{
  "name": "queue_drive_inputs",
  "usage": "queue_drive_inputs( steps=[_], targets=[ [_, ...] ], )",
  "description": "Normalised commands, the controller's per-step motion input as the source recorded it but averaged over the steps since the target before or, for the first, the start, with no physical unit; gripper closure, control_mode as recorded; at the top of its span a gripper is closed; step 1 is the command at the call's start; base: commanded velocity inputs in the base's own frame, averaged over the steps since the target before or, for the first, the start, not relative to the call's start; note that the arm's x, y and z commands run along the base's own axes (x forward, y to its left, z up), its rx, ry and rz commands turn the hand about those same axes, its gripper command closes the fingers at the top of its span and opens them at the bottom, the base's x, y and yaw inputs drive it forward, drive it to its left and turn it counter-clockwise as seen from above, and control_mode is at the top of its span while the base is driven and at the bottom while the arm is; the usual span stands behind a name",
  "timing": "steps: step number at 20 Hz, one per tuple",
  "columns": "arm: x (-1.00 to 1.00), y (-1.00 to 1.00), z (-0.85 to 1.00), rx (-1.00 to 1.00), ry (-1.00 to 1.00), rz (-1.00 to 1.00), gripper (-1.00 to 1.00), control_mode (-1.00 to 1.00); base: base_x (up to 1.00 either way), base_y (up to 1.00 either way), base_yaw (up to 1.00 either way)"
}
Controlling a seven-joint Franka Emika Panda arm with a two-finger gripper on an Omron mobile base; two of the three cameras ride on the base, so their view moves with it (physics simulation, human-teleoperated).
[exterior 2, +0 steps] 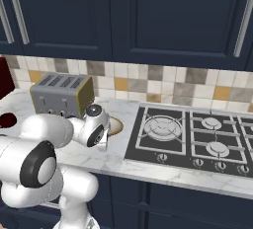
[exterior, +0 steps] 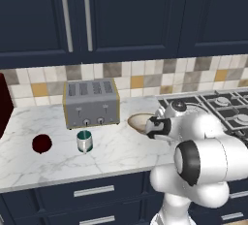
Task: Clear the mugs and bowl far away from the sink.
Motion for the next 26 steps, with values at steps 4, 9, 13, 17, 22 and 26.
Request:
queue_drive_inputs(
  steps=[4, 9, 13, 17, 22, 26],
  targets=[
    [0.0, 0.16, -0.35, 0.0, 0.02, 0.0, -1.0, -1.0, 0.0, 0.0, 0.0],
    [-0.05, 0.0, 0.13, 0.0, -0.01, 0.0, -1.0, -1.0, 0.0, 0.0, 0.0],
    [-0.28, 0.0, 0.39, 0.0, -0.09, 0.0, -1.0, -1.0, 0.0, 0.0, 0.0],
    [-0.47, -0.02, 0.76, 0.02, -0.11, 0.06, -1.0, -1.0, 0.0, 0.0, 0.0],
    [-0.61, 0.0, 0.78, 0.03, -0.09, 0.1, -1.0, -1.0, 0.0, 0.0, 0.0],
    [-0.77, 0.0, 0.63, 0.02, -0.08, 0.08, -1.0, -1.0, 0.0, 0.0, 0.0]
  ],
)
